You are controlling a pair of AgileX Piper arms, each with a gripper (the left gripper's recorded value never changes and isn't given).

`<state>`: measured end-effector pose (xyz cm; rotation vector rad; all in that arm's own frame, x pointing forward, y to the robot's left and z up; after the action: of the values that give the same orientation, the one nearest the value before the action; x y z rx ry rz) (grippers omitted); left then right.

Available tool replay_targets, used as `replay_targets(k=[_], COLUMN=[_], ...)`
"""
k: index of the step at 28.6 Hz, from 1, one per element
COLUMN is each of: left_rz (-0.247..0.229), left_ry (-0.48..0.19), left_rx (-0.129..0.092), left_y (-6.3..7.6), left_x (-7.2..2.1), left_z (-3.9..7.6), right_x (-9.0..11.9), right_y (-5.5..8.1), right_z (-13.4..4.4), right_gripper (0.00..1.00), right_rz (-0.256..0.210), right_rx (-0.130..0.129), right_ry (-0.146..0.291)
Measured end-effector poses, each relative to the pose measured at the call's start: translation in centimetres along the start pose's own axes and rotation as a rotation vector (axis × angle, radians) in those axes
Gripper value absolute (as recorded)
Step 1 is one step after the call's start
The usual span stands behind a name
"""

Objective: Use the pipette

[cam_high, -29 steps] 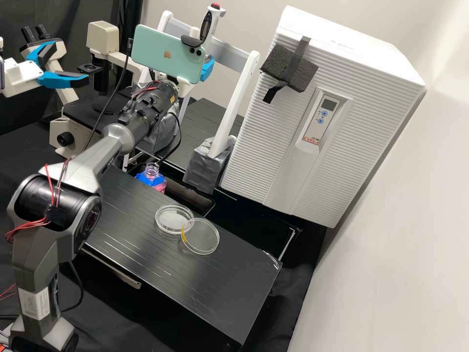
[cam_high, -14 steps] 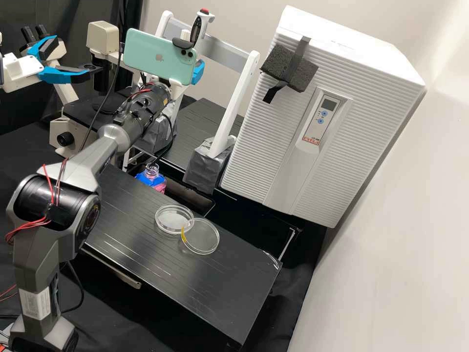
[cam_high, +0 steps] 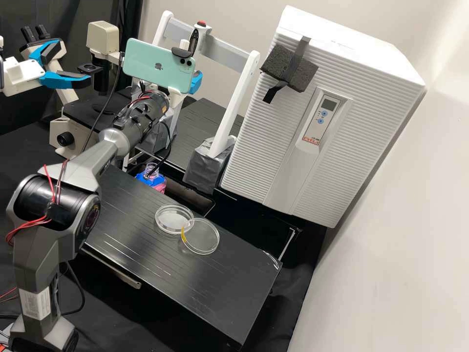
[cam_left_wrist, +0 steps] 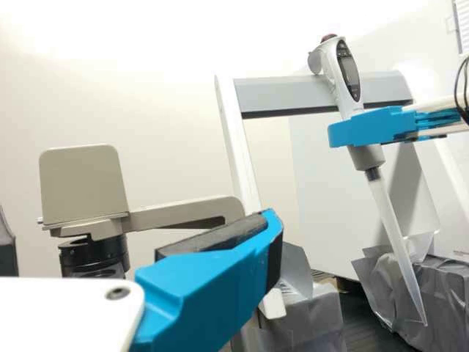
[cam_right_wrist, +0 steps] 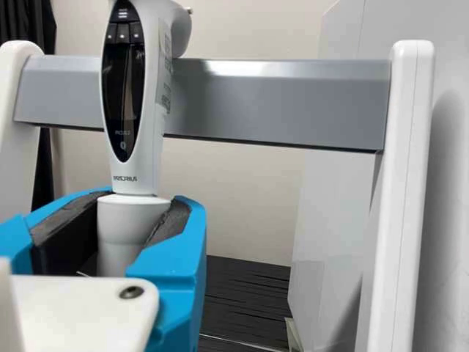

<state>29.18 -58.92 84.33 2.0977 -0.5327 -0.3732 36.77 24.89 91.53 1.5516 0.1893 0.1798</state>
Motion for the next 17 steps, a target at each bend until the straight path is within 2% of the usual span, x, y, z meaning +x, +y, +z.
replay_targets(k=[4,8,12,16,17], left_rz=[-0.001,-0.011,-0.011,-0.011,-0.011], left_ry=[-0.004,-0.002,-0.002,-0.002,-0.002], left_rx=[-0.001,-0.004,-0.004,-0.004,-0.004], left_y=[0.02,-0.26,-0.26,-0.26,-0.26], left_x=[-0.07,-0.25,-0.25,-0.25,-0.25], left_z=[0.06,0.04,0.04,0.04,0.04], right_x=[0.0,0.0,0.0,0.06,0.06], right_y=[0.02,0.01,0.08,0.5,0.55], right_z=[0.03,0.05,0.04,-0.4,-0.64], right_gripper=[0.0,0.0,0.0,0.0,0.0], right_rz=[0.002,0.004,0.007,0.015,0.017], right_rx=[0.006,-0.008,0.001,-0.007,0.002], right_ry=[-0.003,-0.008,-0.011,-0.005,-0.001])
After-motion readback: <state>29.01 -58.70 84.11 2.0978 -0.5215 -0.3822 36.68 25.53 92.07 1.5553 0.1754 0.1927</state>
